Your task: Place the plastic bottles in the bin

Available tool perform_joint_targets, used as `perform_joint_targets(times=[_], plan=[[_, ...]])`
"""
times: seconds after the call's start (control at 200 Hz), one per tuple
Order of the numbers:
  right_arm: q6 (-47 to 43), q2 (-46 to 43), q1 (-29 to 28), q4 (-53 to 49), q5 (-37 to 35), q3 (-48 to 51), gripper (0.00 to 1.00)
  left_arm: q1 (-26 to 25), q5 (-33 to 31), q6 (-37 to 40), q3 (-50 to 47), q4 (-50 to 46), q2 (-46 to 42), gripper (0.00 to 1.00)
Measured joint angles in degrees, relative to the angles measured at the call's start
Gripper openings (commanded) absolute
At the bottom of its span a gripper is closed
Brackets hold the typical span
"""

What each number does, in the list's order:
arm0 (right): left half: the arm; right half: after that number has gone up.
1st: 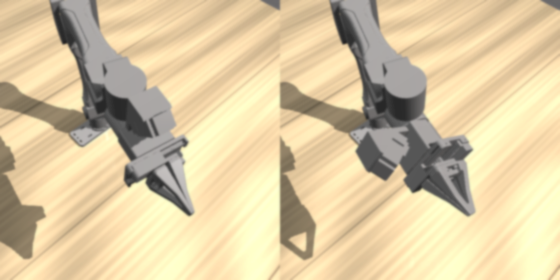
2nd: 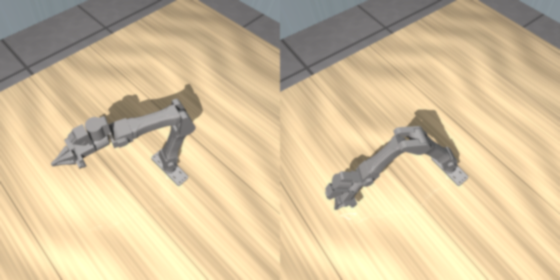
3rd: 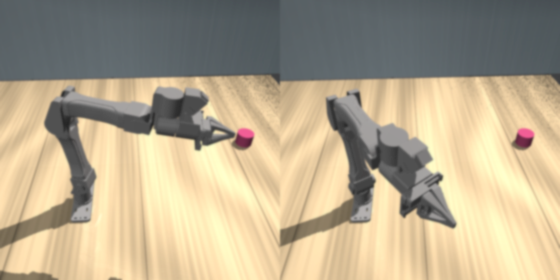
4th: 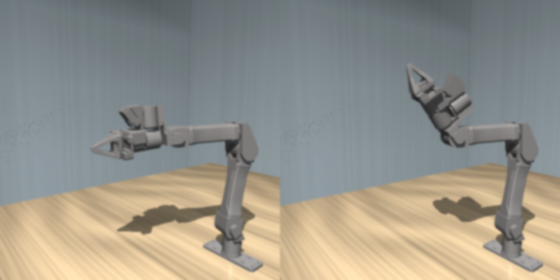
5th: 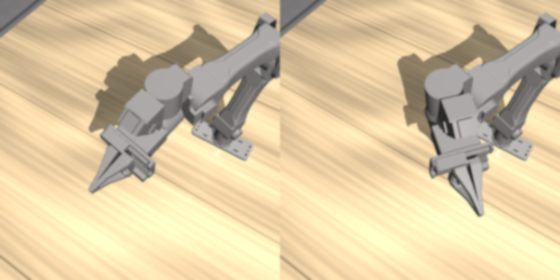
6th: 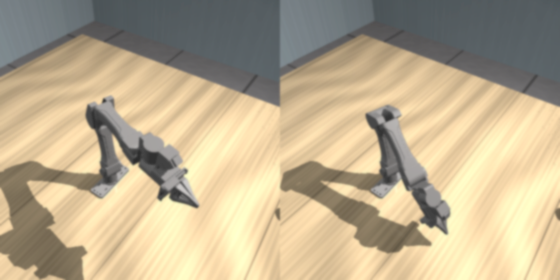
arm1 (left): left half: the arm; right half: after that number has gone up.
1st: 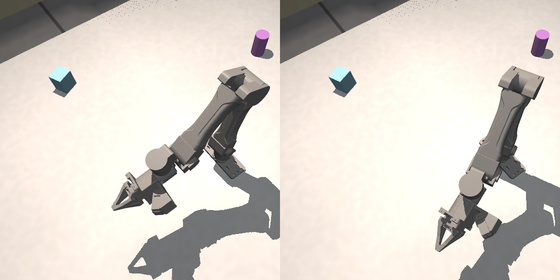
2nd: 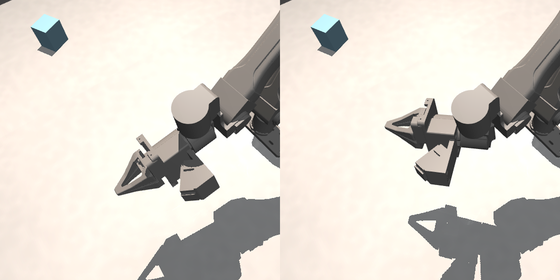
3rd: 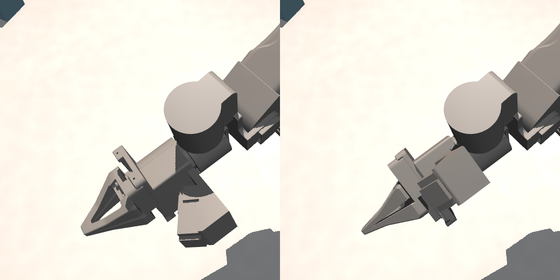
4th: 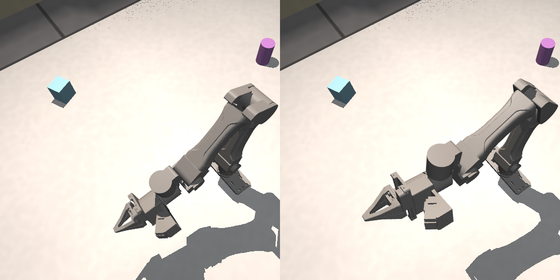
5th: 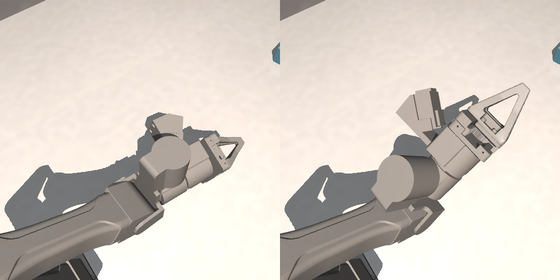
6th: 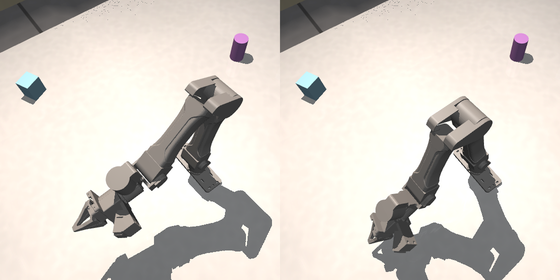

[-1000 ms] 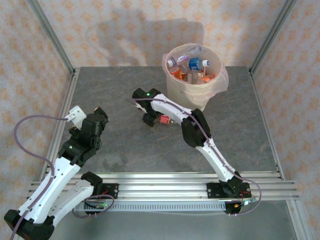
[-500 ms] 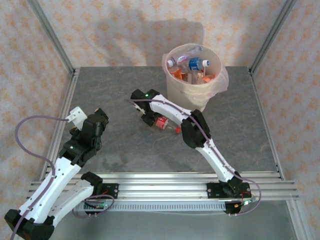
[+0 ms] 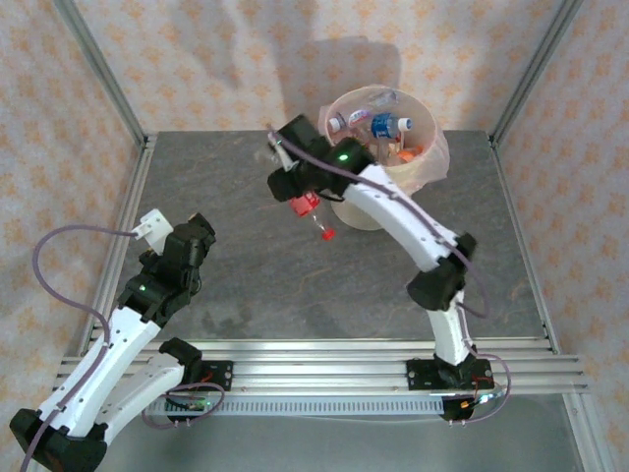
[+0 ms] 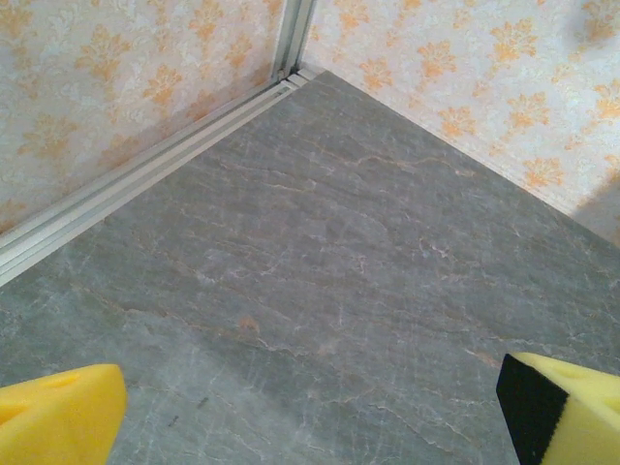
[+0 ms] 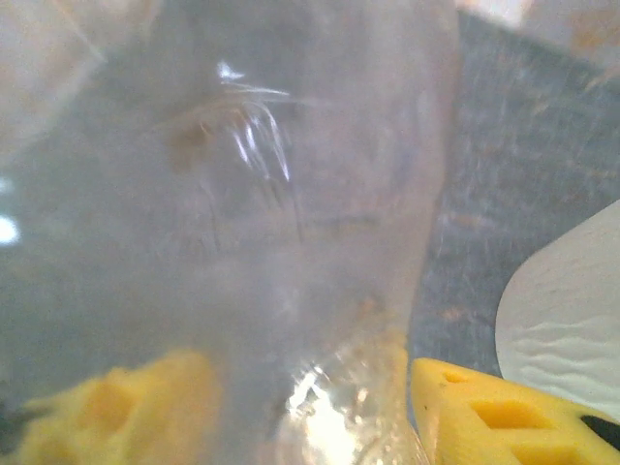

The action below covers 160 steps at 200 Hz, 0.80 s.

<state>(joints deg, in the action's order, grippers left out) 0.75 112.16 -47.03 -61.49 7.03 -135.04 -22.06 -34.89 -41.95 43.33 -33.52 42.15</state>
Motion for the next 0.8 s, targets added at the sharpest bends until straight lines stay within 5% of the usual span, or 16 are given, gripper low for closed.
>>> perform_joint_targets(times=[0.515, 0.801], plan=[[19.7, -16.0, 20.8, 20.0, -3.7, 11.1, 0.34, 0.0, 5.6, 6.1, 0.5, 3.8, 3.8, 1.0], [29.3, -15.9, 25.3, 28.0, -8.9, 12.4, 0.34, 0.0, 9.9, 8.4, 0.9, 6.0, 4.5, 1.0]])
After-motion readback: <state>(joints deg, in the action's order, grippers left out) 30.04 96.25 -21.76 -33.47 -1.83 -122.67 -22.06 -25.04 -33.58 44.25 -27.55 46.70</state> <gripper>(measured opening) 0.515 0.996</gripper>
